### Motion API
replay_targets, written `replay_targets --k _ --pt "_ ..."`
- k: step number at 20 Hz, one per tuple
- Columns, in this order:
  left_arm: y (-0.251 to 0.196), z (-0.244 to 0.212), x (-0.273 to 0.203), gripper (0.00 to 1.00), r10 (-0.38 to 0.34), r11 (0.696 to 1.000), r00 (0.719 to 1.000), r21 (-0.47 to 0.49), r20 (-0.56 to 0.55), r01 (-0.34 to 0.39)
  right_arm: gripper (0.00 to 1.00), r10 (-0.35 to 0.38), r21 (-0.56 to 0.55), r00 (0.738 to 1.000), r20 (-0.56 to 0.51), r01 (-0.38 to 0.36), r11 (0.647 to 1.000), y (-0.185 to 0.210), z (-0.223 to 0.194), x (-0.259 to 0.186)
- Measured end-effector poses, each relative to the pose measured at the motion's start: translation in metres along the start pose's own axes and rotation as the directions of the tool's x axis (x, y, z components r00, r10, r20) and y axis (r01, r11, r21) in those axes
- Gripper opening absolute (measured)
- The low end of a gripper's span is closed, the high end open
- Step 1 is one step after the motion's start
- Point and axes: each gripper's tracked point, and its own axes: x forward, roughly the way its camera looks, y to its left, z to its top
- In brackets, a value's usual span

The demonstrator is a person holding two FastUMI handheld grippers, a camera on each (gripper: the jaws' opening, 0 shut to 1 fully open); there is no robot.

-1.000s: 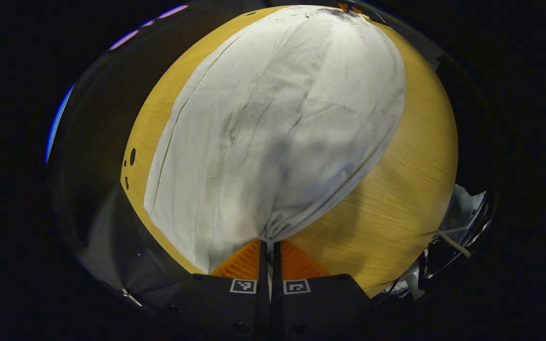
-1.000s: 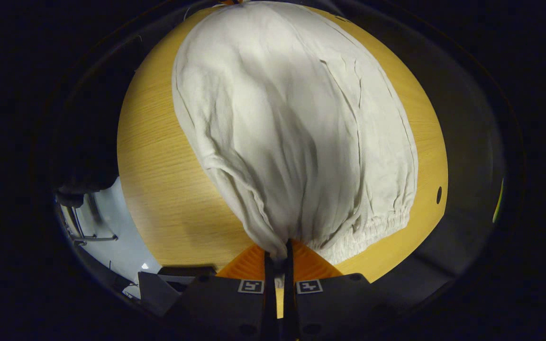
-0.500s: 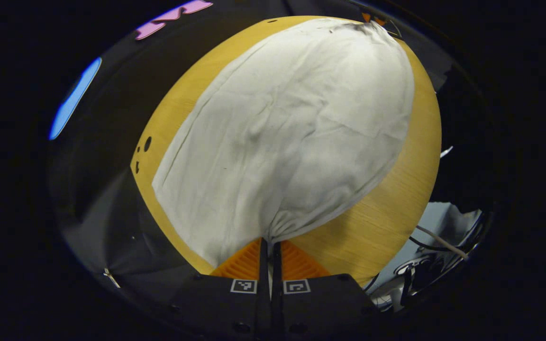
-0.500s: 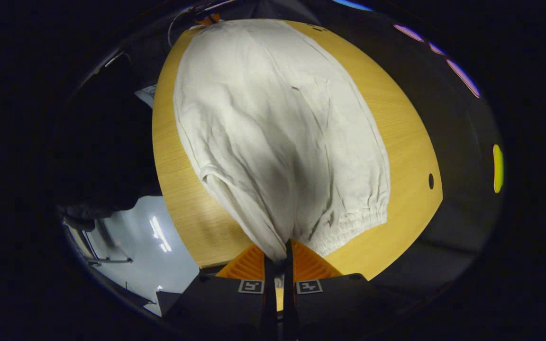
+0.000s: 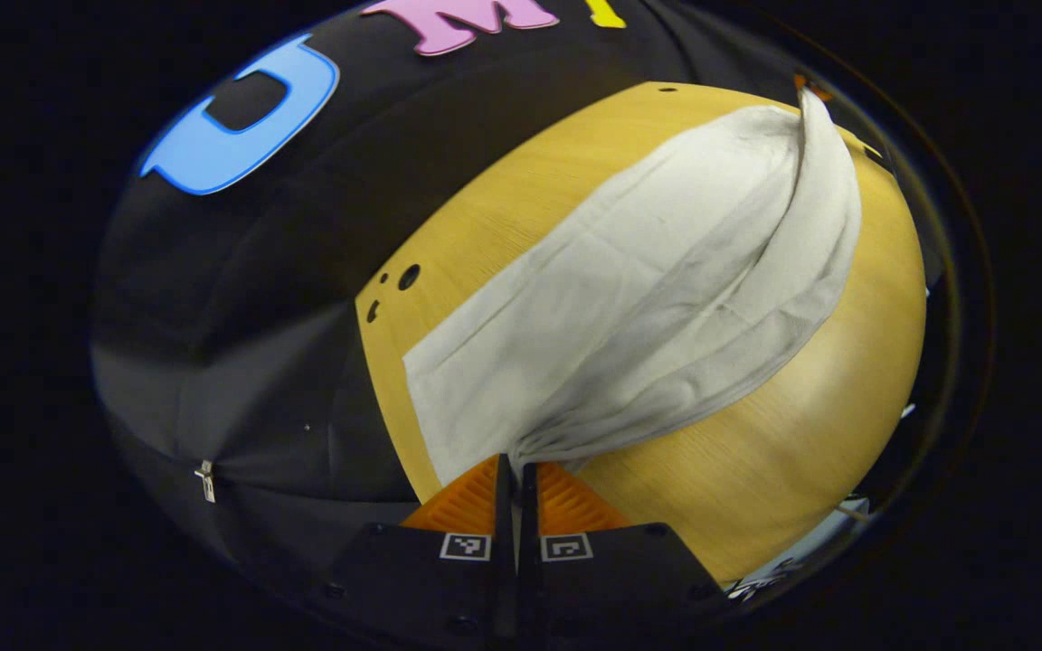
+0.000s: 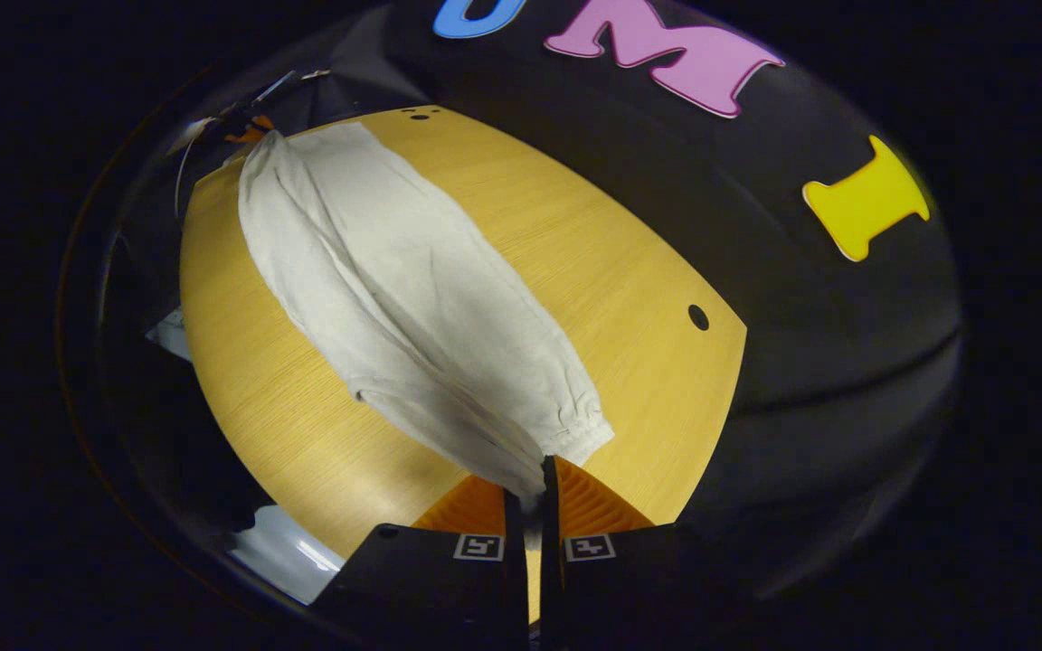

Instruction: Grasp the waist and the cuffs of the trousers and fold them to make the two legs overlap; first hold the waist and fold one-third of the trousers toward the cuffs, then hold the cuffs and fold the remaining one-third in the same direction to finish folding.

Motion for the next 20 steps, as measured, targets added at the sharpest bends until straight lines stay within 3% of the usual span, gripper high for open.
replay_targets --k 3,6,14,20 --pt "0.019 0.022 0.012 0.06 0.049 0.993 0.998 -0.106 0.026 -0.046 0.1 -0.05 0.121 0.999 0.019 0.047 0.992 -0.02 0.013 0.014" --pt "0.029 0.044 0.034 0.06 0.071 0.984 0.997 -0.165 0.018 -0.067 0.09 -0.065 0.172 0.998 -0.017 0.067 0.983 -0.027 0.013 0.038" --pt "0.044 0.081 0.114 0.05 0.03 0.972 0.998 -0.231 -0.064 -0.044 0.1 -0.025 0.327 0.994 -0.102 0.057 0.943 -0.041 -0.003 0.111" --pt "0.041 0.084 0.158 0.06 -0.012 0.981 0.987 -0.191 -0.16 -0.019 0.1 0.03 0.44 0.989 -0.147 0.038 0.897 -0.049 -0.003 0.145"
